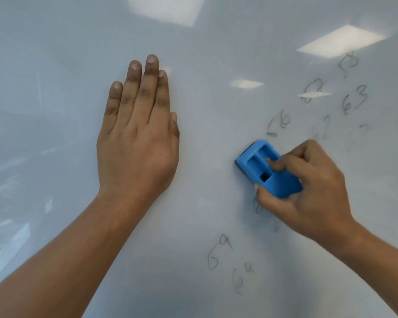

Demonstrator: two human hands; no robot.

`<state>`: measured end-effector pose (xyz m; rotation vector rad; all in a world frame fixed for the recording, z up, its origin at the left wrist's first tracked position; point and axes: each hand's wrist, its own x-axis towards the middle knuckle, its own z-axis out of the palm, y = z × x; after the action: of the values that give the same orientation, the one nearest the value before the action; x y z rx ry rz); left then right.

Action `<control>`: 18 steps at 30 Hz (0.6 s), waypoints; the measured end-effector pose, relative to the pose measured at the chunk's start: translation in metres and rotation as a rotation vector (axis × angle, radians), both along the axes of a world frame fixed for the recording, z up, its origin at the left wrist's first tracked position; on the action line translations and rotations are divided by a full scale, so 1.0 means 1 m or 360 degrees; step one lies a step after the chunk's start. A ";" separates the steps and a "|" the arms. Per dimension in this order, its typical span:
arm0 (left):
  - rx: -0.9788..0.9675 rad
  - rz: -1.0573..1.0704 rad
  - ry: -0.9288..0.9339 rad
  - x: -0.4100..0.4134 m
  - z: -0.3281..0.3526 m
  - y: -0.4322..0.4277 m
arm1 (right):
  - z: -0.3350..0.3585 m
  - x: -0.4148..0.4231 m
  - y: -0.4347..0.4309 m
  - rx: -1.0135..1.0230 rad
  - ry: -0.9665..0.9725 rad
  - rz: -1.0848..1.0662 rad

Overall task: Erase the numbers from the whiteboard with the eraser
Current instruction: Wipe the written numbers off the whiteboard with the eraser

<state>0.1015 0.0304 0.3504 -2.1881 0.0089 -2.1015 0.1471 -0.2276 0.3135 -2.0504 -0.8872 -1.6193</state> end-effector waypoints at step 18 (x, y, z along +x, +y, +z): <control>-0.0018 -0.0007 -0.0009 -0.002 0.000 -0.002 | 0.026 0.013 -0.037 -0.0202 -0.0017 -0.0079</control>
<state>0.0994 0.0283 0.3505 -2.1902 0.0013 -2.1151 0.1598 -0.2648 0.3394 -2.1665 -0.9729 -1.6397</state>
